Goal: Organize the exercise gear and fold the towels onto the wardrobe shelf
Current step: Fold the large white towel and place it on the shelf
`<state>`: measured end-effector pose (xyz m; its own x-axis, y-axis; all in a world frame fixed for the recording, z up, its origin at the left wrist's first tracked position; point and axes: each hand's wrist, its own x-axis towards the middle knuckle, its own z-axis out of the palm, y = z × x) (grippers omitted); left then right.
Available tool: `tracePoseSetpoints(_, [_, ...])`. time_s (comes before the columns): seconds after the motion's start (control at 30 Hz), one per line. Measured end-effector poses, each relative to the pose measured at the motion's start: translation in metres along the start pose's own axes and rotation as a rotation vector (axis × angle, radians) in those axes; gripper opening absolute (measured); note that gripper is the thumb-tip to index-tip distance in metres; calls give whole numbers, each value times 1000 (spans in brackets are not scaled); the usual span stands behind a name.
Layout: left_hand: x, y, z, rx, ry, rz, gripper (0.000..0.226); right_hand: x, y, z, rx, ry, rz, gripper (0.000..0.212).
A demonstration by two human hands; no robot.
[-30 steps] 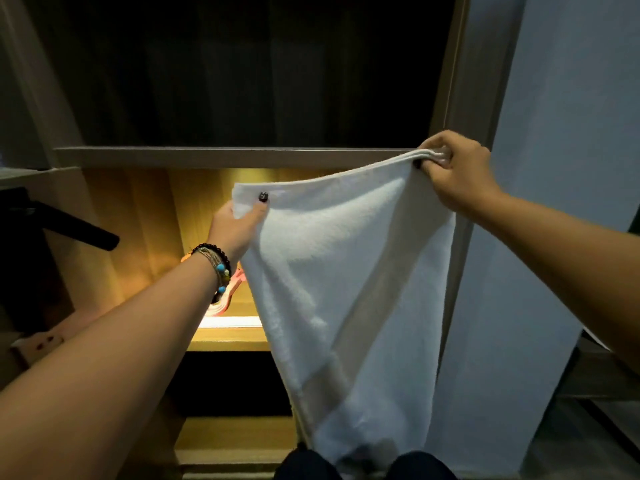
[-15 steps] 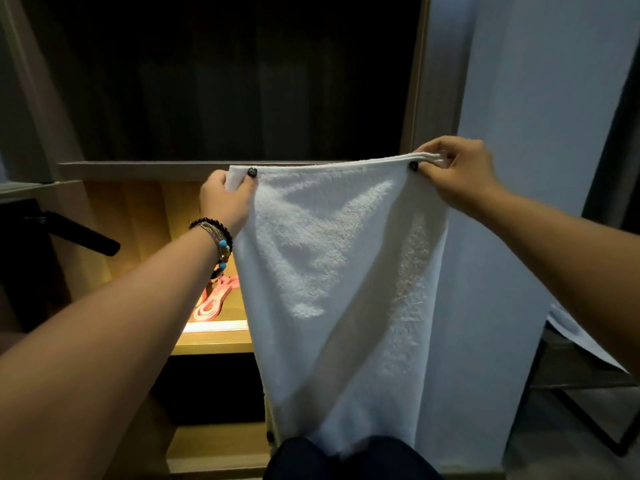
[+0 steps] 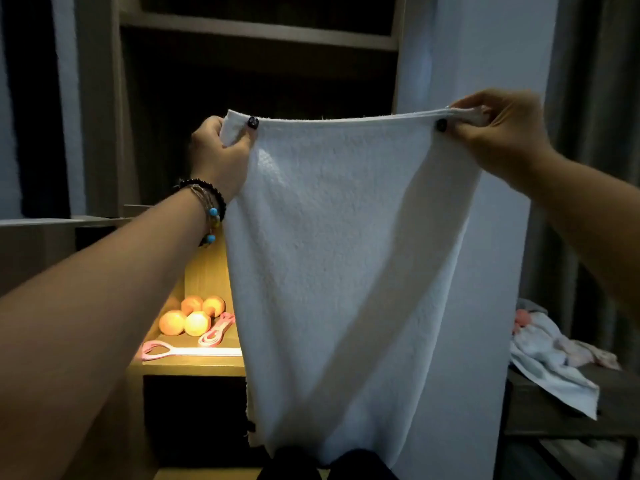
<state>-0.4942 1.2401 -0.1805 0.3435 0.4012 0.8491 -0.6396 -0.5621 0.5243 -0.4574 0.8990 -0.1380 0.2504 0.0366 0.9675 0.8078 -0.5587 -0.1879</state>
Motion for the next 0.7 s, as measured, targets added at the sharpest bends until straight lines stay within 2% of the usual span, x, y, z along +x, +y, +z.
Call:
tracePoseSetpoints(0.13, [-24,36,-29,-83,-63,-29,21,-20,-29,-34,106,26,28,30])
tracePoseSetpoints(0.3, [-86,42,-49,-57,-154,-111,24,-90,-50,-52,262,-115,224,28])
tracePoseSetpoints(0.43, [-146,-1,-55,-39,-286,-273,29,-165,-40,-49,335,-242,424,16])
tracePoseSetpoints(0.5, [-174,-30,-52,-36,-325,-369,30,-198,-25,-36,356,-275,551,17])
tracePoseSetpoints(0.7, [-252,-127,-15,77,-386,-698,26,-284,43,44,240,-350,900,12])
